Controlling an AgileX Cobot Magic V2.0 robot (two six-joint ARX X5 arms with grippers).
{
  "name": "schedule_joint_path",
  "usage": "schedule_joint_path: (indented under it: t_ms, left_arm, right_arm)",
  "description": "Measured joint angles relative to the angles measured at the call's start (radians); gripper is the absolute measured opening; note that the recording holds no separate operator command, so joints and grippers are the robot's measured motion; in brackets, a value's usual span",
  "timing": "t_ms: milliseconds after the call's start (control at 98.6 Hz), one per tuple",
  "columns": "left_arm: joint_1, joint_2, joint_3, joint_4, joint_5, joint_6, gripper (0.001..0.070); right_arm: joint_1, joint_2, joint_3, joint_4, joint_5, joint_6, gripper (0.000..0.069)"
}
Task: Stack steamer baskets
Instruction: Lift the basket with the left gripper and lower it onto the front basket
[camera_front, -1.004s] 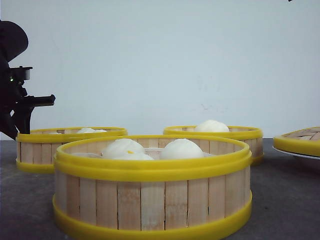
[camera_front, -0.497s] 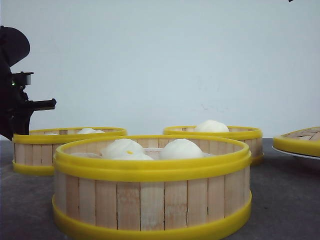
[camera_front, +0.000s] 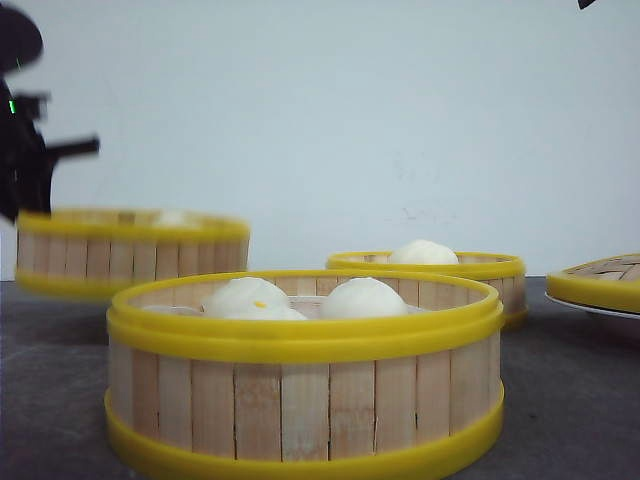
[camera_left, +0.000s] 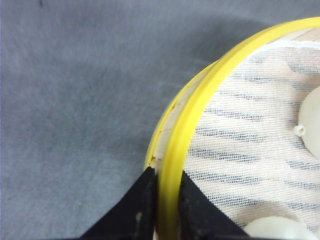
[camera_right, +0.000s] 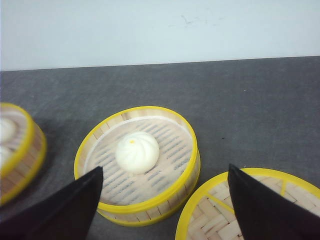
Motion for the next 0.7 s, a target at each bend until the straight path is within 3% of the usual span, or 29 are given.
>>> schedule_joint_path:
  t_ms: [223,325,497,700]
  left_arm:
    - [-0.02,-0.184,0.014,-0.093,0.156,0.021,0.0025]
    - [-0.047,-0.241,0.014,-0.172,0.241,0.058,0.0025]
    - [-0.158,-0.293,0.014,-0.271,0.25,0.134,0.0025]
    - [-0.313,-0.293,-0.011,-0.232,0.251,0.165,0.0025]
  right_arm:
    - [0.0,-0.026,0.0,0.007,0.0,0.0,0.0494]
    - [0.0,-0.04,0.002,0.007,0.0,0.0,0.0494]
    - [0.0,-0.06,0.011,0.002,0.0,0.0,0.0494]
    - [0.0,-0.087,0.011,-0.001,0.0,0.0,0.0494]
